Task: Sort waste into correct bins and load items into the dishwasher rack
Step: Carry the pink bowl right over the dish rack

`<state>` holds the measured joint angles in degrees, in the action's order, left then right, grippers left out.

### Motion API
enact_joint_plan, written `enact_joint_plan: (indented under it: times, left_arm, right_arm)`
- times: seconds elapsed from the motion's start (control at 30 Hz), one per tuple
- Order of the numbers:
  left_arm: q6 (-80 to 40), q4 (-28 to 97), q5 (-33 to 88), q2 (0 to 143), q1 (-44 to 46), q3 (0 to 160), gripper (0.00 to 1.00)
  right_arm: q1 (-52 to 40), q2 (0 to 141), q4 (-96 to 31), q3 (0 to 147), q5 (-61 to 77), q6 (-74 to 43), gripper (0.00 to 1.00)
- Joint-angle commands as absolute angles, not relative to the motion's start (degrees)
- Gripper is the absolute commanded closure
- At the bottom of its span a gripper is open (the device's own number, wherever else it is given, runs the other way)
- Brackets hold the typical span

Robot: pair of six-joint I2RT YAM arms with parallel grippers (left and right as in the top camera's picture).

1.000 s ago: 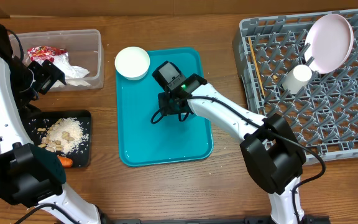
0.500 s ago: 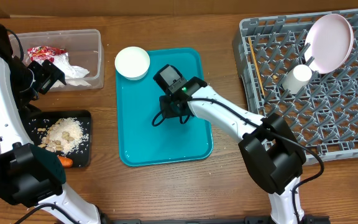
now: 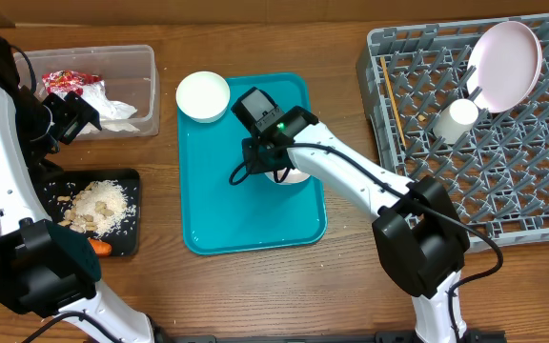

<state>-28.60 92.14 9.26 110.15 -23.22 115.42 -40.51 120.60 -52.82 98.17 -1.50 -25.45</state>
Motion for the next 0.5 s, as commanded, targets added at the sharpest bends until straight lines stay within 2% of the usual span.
enact_joint_plan:
  times: [0.0,0.13,0.23,0.47]
  left_arm:
    - [-29.39,92.23,9.47,108.64,-22.81,115.22,0.00]
    - [-29.39,92.23,9.47,108.64,-22.81,115.22,0.00]
    - [-29.39,92.23,9.47,108.64,-22.81,115.22,0.00]
    - [-29.39,92.23,9.47,108.64,-22.81,115.22,0.00]
  right_arm:
    - [-39.57,116.40,-55.99,103.11,-0.49,-25.47,0.96]
    - [-35.83,110.17,-59.05,105.69,1.48,-25.45,0.96]
    - [-28.91,104.09,-60.62,105.71,7.62,-24.91,0.96]
    - [-3.77,98.32,-64.51,105.56,34.96,-14.59,0.96]
